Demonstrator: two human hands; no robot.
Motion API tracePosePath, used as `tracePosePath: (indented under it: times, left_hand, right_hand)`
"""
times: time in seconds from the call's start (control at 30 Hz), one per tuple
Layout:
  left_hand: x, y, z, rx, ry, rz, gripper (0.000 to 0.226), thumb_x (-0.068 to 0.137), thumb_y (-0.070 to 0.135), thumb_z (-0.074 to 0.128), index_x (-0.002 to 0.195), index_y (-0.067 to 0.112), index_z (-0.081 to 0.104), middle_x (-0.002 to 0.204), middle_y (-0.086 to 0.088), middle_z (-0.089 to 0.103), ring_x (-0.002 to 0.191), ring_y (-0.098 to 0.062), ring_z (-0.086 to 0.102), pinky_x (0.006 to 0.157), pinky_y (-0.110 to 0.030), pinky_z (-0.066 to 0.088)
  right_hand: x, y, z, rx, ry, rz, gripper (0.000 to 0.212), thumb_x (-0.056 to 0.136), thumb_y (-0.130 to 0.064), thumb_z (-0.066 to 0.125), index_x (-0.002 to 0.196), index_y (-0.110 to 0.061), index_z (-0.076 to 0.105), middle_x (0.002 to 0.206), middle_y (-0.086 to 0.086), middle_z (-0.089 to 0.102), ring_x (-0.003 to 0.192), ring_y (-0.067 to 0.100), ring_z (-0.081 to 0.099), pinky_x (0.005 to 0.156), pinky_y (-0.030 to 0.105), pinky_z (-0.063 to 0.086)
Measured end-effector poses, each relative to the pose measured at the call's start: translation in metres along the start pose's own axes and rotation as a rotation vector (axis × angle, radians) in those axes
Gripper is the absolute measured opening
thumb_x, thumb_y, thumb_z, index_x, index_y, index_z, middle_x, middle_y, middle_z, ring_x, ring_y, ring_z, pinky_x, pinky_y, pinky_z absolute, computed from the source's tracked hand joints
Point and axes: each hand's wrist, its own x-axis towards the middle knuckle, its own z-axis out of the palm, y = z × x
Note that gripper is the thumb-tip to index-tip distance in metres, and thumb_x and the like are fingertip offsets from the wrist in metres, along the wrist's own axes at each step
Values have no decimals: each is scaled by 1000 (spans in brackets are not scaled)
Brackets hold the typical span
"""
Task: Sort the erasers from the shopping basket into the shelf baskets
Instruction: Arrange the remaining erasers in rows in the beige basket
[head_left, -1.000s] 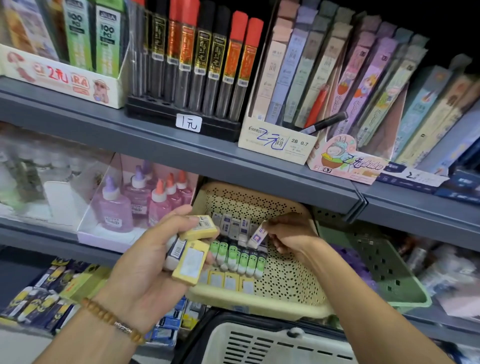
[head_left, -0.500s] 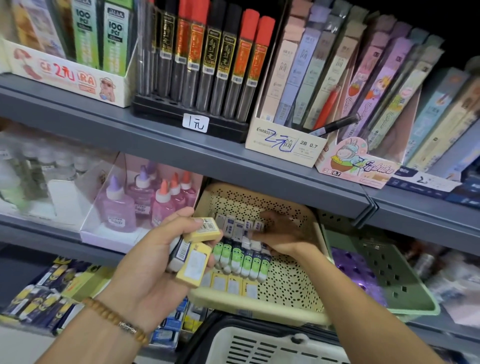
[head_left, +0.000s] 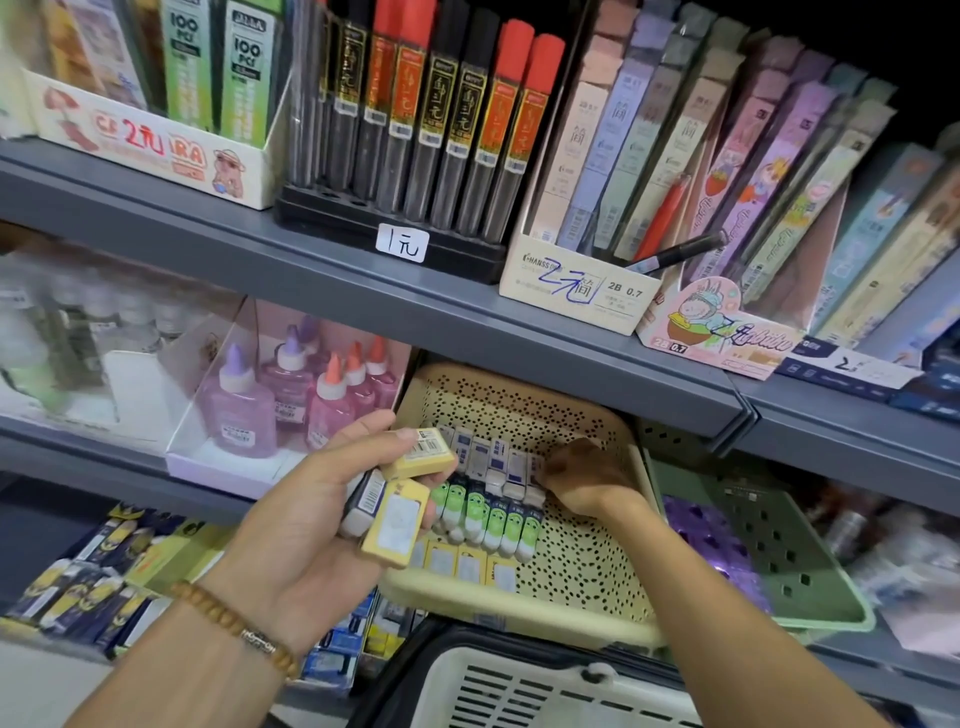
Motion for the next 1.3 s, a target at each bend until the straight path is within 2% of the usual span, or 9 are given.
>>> tracePosePath:
  times: [0.13,0.23,0.3,0.37,0.47,0.7,0.87,1.03,1.3]
  left_hand:
    - [-2,0,-1,-44,-6,-37,45,67,5,69,109,16,59,109,-26,69,92,-36,71,56,-32,55]
    - [-1,1,0,-66,2,-61,43,68,5,69,108,16,59,110,-27,68,91,-36,71,63,-34,53]
    - [0,1,1,-76,15,-70,42,68,5,70,108,16,59,110,-25,69,90,-35,72,64,-35,52]
    - [1,0,1,-64,22,-71,45,67,6,72,109,16,59,104,-18,71,81,-30,71,62,-34,53]
    - [3,-2,2,-9,34,-58,48,67,8,72,112,15,57,106,-16,65,68,-23,60,54,-32,53]
    - [8,-10,6,-31,102,35,66,48,-7,68,108,18,57,93,-10,64,85,-26,64,59,-34,52]
    - [13,-11,9,-35,88,193,49,75,-19,56,109,16,54,91,-10,56,85,-26,73,61,-32,59]
    - [13,-18,19,144,166,384,48,79,-21,57,105,20,55,99,-11,51,84,-27,74,72,-36,60]
    - [15,-23,21,271,73,353,45,83,-15,59,104,24,57,105,-10,59,97,-19,71,88,-41,53]
  right_hand:
    - [-16,-6,-5,37,7,-11,32,103,-31,43,110,-7,63,103,9,66,79,17,62,62,22,44]
    - [-42,-29,-15,434,124,-120,25,96,-44,56,99,-24,70,94,-6,71,79,9,62,71,19,47]
    - [-69,-50,-23,665,0,-241,36,86,-64,58,87,-31,72,75,-12,72,63,2,62,68,23,51]
    - [-94,-67,-25,687,-134,-410,37,81,-69,59,84,-35,75,75,-16,72,59,-3,58,59,18,49]
    - [-106,-79,-24,769,-208,-504,17,85,-44,71,87,-28,77,81,-6,70,65,6,54,55,22,45]
    - [-95,-65,-31,1396,-243,-212,8,89,-6,67,95,-2,70,86,14,73,62,15,62,51,22,51]
    - [-98,-40,-39,1047,-330,-267,12,84,-12,74,95,-6,75,77,11,72,53,12,60,49,19,50]
    - [-110,-53,-25,1037,-510,-350,8,89,-14,71,85,-10,77,70,8,70,49,10,60,45,17,49]
    - [-105,-57,-16,915,-393,-332,15,88,-23,71,73,-22,72,64,2,58,40,7,45,35,16,32]
